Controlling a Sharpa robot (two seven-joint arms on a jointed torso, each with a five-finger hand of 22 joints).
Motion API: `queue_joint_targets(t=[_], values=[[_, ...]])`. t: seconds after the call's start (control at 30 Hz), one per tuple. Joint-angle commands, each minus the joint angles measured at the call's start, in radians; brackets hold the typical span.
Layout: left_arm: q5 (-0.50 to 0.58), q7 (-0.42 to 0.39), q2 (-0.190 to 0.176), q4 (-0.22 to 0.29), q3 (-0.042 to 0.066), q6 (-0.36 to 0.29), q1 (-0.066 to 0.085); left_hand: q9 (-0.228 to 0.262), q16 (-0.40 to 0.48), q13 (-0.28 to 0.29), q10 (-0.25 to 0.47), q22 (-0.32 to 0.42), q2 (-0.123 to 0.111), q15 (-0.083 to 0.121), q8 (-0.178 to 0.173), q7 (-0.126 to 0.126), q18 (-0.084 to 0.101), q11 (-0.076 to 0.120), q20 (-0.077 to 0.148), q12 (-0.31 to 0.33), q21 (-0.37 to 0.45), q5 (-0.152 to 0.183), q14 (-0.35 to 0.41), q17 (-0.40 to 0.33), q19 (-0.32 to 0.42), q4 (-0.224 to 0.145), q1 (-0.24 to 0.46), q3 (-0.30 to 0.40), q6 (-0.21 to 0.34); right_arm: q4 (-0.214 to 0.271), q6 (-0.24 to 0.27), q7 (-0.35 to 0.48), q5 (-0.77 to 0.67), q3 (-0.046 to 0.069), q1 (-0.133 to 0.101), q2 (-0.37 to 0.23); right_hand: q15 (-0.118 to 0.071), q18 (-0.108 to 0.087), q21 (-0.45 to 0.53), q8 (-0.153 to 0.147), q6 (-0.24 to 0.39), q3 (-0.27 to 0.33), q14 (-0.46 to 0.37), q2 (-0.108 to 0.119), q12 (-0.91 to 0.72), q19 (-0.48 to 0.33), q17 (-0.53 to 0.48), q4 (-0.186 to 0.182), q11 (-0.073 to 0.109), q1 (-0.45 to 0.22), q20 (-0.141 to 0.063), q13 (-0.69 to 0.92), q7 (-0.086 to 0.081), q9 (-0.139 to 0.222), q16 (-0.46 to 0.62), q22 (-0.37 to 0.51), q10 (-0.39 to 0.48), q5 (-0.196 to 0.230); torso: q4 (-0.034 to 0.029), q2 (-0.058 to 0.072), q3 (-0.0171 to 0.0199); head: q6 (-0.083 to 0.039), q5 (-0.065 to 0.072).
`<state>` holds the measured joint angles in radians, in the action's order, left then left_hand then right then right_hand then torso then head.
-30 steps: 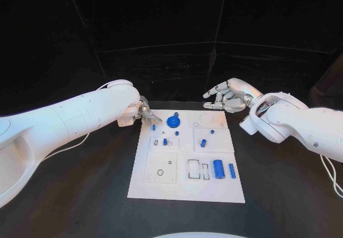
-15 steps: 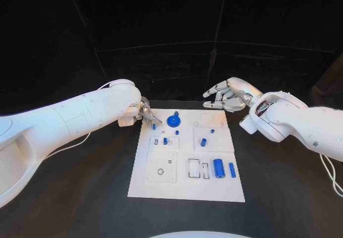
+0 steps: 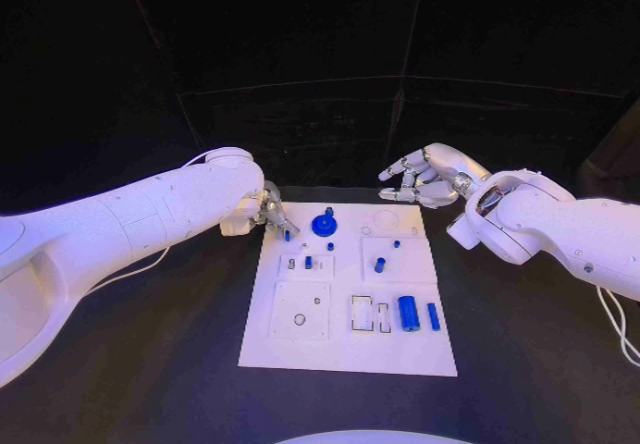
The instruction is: Assemble the parts on the task board
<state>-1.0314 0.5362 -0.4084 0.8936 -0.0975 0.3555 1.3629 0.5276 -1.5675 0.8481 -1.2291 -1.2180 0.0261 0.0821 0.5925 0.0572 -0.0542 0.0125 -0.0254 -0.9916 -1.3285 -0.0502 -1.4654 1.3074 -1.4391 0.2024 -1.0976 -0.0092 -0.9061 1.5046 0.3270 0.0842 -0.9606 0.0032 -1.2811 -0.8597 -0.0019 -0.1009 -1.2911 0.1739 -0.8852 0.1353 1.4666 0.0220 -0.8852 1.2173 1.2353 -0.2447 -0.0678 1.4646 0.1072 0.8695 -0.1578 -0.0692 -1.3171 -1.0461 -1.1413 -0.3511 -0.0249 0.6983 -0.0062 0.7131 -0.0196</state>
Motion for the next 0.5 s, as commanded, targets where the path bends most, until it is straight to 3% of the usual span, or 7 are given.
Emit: queue_joint_targets(t=[0.03,0.23,0.43,0.5], values=[[-0.006,-0.014,0.002,0.000,0.000,0.016,0.001,-0.002,-0.003,-0.001,0.000,-0.002,0.011,-0.003,-0.006,-0.001,-0.019,0.003,-0.004,-0.004,0.004,0.003,-0.105,0.263,0.002,-0.014,-0.020,0.005,-0.007,0.001,0.007,0.005,-0.002,0.001,-0.002,0.001,-0.004,-0.011,0.006,0.004,0.007,-0.001,0.018,-0.005,0.006,-0.007,-0.001,0.005,-0.001,0.003,-0.001,-0.001,0.001,0.001,0.005,0.001,0.008,-0.005,0.0005,0.000,-0.0001,0.002,0.000],[-0.004,-0.031,0.003,0.001,0.000,0.009,0.001,-0.006,-0.003,-0.006,0.003,-0.001,0.050,-0.001,-0.010,-0.004,-0.019,0.007,-0.003,-0.001,0.006,0.002,-0.105,0.263,0.003,-0.062,-0.093,0.042,-0.005,0.000,0.008,0.006,-0.002,0.001,-0.002,0.002,-0.004,-0.011,0.007,0.004,0.007,-0.001,0.017,-0.005,0.008,-0.008,-0.001,0.005,-0.001,0.004,-0.001,-0.004,0.001,0.001,0.005,0.002,0.010,-0.006,-0.0003,0.000,-0.0001,0.005,0.000],[0.008,-0.059,0.001,0.006,0.000,-0.010,0.001,-0.016,-0.003,-0.019,0.017,-0.002,0.112,0.008,-0.026,-0.013,-0.020,0.017,0.004,0.017,0.008,0.001,-0.105,0.263,0.003,-0.169,-0.243,0.169,0.018,-0.001,0.007,0.006,-0.002,0.001,-0.002,0.003,-0.004,-0.011,0.007,0.004,0.008,-0.001,0.017,-0.005,0.008,-0.008,-0.001,0.006,-0.001,0.004,-0.001,-0.004,0.000,0.001,0.005,0.002,0.011,-0.007,0.0000,0.000,0.0003,0.007,0.000],[0.011,-0.068,-0.001,0.008,0.000,-0.022,0.001,-0.019,-0.003,-0.029,0.022,-0.002,0.112,0.003,-0.029,-0.003,-0.019,0.010,0.004,0.028,0.008,0.001,-0.105,0.263,0.003,-0.193,-0.252,0.218,0.022,-0.001,0.006,0.005,-0.002,0.001,-0.002,0.003,-0.004,-0.011,0.007,0.004,0.008,-0.001,0.017,-0.005,0.008,-0.008,-0.001,0.006,-0.001,0.005,-0.001,-0.004,0.000,0.001,0.006,0.002,0.011,-0.008,0.0002,0.000,0.0004,0.007,-0.001]])
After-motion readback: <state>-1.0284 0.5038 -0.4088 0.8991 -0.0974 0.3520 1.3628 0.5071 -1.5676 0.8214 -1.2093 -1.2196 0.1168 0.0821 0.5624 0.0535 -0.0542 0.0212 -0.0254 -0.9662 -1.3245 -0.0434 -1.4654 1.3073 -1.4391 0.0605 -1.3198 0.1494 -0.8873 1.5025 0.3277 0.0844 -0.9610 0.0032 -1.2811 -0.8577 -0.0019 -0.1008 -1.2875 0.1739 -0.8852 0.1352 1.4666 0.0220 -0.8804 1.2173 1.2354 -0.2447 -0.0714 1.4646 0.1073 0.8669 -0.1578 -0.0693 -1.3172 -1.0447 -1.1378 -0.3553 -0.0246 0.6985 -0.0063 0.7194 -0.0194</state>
